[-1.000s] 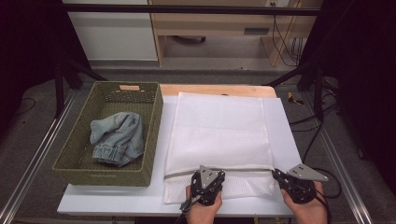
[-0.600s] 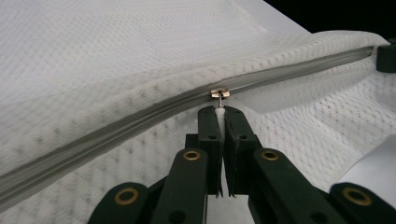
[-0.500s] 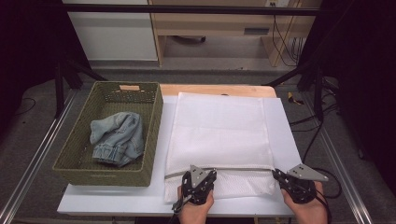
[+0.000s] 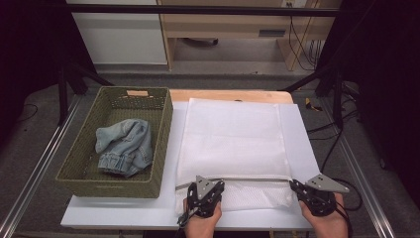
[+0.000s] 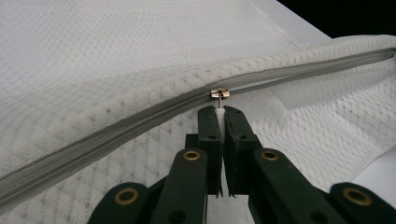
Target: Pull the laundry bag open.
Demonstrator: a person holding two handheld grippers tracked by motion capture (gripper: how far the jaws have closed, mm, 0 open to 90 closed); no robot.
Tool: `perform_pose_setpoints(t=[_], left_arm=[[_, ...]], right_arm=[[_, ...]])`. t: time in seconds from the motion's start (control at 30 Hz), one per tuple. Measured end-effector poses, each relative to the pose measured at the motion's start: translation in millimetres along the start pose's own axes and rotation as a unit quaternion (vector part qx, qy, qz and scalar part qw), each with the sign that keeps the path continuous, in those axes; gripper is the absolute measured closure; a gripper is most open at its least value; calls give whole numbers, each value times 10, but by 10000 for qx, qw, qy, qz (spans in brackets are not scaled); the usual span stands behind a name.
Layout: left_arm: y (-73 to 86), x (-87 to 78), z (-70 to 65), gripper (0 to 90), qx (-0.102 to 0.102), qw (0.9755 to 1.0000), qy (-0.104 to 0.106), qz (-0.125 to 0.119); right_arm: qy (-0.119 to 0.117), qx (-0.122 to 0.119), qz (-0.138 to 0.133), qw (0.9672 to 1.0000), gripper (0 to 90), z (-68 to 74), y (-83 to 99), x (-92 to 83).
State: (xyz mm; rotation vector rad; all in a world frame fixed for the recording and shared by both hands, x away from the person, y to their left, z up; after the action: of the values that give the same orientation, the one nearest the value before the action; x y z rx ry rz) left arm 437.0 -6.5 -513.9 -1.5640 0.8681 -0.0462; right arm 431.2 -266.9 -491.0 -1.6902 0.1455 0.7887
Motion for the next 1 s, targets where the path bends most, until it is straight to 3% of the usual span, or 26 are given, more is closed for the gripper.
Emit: perform_pose_setpoints(t=[1.0], left_arm=[[0,-292,419,870,-316,9989,-294,-175]], right_arm=[[9,-12,-18,10000,848,-10,3,-12]])
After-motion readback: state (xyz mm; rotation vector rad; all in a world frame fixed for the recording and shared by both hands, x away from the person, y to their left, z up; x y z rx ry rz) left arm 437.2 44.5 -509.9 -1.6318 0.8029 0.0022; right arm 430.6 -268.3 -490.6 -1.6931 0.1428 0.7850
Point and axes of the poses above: each handheld gripper's, and its own axes: x roughly forward along the jaws, y roughly out of its underside, z roughly to its left, the point moved 8 cm from there along x, roughly forward along the jaws, and after that the axes turned 2 degrees about -z, right-handed, at the moved point
